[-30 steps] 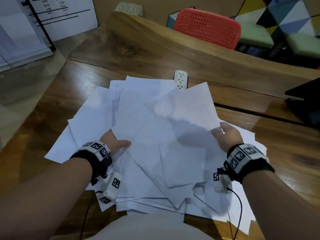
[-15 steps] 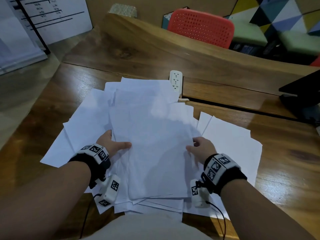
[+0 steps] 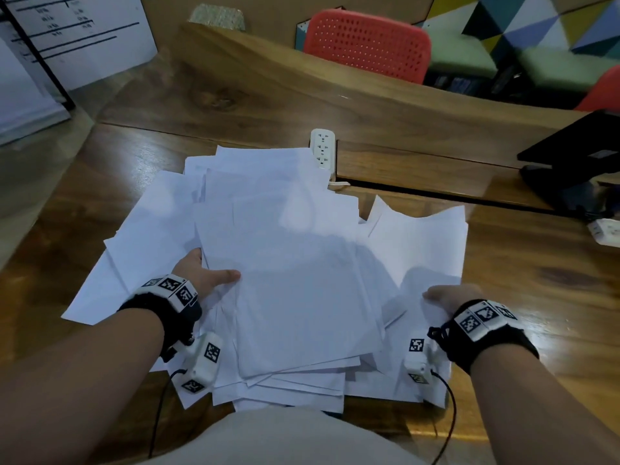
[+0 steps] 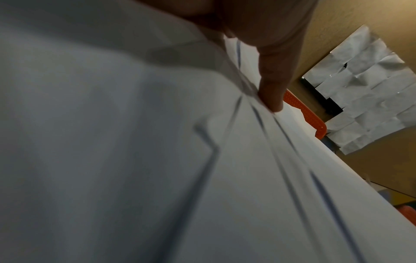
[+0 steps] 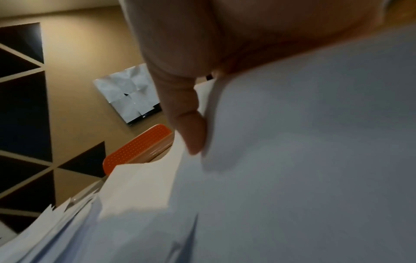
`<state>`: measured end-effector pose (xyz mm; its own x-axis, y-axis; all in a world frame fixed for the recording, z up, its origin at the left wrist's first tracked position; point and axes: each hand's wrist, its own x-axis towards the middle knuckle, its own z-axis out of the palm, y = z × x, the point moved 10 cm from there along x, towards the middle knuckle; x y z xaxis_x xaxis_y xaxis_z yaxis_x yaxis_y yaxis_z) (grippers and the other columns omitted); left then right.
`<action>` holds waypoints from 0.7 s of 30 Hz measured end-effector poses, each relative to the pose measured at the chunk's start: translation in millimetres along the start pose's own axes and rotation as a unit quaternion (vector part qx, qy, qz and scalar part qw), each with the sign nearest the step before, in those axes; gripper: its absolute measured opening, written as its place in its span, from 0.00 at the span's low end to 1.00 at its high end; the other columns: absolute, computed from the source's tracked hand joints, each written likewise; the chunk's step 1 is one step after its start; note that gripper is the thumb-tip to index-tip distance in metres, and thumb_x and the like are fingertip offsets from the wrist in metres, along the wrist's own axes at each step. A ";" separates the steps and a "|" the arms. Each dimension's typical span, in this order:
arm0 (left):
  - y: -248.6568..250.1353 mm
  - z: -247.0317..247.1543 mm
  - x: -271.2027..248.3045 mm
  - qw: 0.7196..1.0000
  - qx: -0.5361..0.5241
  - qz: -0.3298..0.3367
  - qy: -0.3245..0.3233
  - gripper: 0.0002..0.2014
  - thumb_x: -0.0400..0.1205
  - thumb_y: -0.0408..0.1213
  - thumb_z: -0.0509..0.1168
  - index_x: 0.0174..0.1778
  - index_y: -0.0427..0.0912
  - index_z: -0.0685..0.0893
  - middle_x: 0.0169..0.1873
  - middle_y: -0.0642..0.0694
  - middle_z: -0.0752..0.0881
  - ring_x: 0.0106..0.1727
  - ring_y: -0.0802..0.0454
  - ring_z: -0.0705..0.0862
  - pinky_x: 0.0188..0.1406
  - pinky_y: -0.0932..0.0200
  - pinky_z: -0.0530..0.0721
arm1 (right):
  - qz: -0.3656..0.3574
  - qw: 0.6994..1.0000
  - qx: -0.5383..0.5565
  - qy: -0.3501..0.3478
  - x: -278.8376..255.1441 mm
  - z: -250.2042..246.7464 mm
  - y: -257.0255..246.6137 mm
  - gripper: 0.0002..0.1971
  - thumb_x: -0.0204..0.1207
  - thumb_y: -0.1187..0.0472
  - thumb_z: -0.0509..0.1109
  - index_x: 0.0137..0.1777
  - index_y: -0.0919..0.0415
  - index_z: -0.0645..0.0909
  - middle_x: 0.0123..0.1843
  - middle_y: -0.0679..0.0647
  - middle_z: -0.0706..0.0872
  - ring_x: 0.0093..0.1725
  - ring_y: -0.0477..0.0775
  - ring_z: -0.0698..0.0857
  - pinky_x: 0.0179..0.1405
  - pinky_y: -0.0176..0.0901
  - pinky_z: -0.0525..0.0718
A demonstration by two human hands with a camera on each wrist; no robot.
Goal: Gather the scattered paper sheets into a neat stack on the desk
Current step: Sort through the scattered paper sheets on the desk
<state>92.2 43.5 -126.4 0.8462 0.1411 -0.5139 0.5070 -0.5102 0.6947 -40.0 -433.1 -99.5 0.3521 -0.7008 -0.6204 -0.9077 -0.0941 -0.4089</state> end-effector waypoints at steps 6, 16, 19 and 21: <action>2.1 -0.4 -1.9 1.000 -0.002 0.006 0.005 0.32 0.65 0.40 0.79 0.64 0.38 0.77 0.60 0.39 0.85 0.52 0.44 0.82 0.54 0.54 0.77 | -0.096 0.987 0.084 0.098 -22.1 -40.7 -31.5 0.24 0.70 0.64 0.74 0.65 0.73 0.77 0.48 0.63 0.81 0.50 0.64 0.83 0.50 0.49 0.81; 7.8 -1.7 -7.9 1.000 -0.003 0.010 0.015 0.21 0.73 0.30 0.72 0.61 0.34 0.78 0.46 0.43 0.80 0.48 0.45 0.80 0.49 0.58 0.72 | -0.353 0.880 0.317 0.018 -102.2 -67.4 -149.1 0.19 0.67 0.67 0.77 0.59 0.62 0.82 0.50 0.53 0.88 0.43 0.49 0.86 0.30 0.27 0.82; 10.9 -1.1 -11.4 1.000 0.002 0.016 0.003 0.20 0.73 0.32 0.71 0.61 0.33 0.77 0.47 0.42 0.80 0.50 0.45 0.79 0.48 0.58 0.71 | -0.315 0.928 0.199 -0.026 -76.0 -2.8 -141.3 0.25 0.63 0.68 0.81 0.61 0.70 0.80 0.55 0.61 0.87 0.53 0.56 0.86 0.40 0.38 0.83; 17.3 3.3 -16.0 0.999 -0.031 0.029 -0.026 0.23 0.70 0.39 0.71 0.60 0.37 0.78 0.50 0.45 0.81 0.56 0.44 0.81 0.52 0.58 0.71 | -0.268 0.956 0.113 -0.035 -59.3 35.0 -121.9 0.31 0.59 0.62 0.83 0.62 0.69 0.77 0.57 0.63 0.87 0.56 0.59 0.86 0.46 0.45 0.81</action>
<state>86.9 29.6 -107.8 0.8652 0.0678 -0.4968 0.4685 -0.4623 0.7528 57.8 -355.3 -36.2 0.7742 -0.5456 -0.3209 -0.5230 -0.2658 -0.8098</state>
